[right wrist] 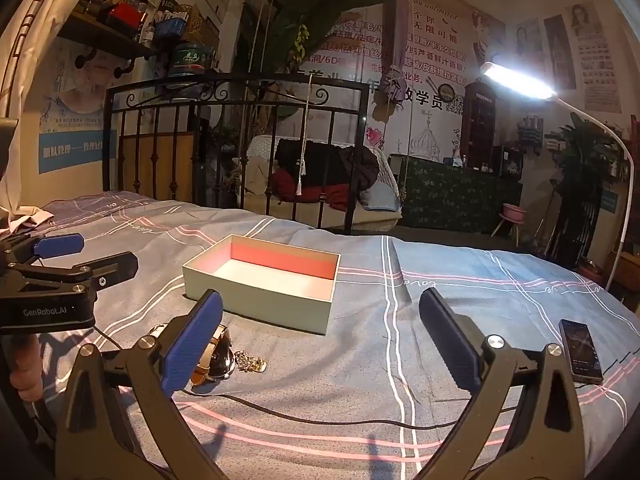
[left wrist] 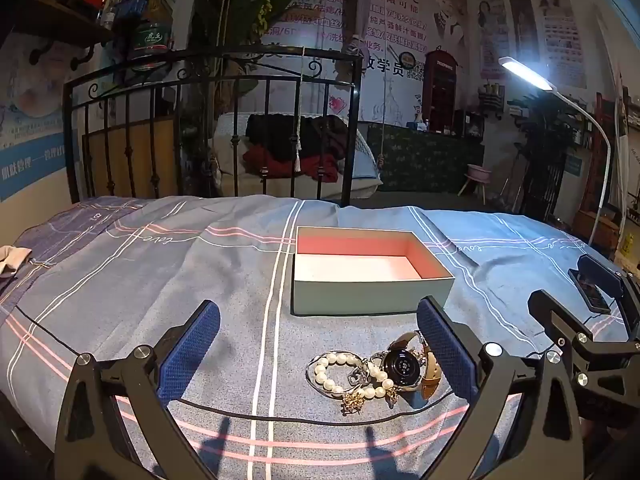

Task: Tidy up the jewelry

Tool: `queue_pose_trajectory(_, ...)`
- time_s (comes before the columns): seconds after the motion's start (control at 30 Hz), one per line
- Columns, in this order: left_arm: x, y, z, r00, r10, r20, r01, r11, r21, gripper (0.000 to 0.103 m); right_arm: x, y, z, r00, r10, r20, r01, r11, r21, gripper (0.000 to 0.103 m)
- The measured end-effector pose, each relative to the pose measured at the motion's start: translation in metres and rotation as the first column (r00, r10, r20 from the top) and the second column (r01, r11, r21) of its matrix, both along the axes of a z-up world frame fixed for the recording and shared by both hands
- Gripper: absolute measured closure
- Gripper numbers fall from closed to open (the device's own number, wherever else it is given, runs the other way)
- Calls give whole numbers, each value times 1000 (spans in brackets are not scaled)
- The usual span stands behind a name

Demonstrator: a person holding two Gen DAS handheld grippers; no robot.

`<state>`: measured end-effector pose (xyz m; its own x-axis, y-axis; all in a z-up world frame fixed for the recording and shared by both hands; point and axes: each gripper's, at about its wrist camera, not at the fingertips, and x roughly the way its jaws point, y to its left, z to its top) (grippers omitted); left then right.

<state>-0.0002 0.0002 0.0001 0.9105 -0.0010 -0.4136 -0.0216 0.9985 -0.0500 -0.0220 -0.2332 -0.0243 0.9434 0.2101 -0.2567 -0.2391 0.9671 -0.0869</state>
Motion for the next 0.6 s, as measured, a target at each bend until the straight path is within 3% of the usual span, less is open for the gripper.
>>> queue_pose_trajectory(0.6, -8, -1, 8, 1000, -6, 7, 6, 1000, -9, 7, -6, -2, 2, 1000, -3, 11, 2, 1000, 24, 6)
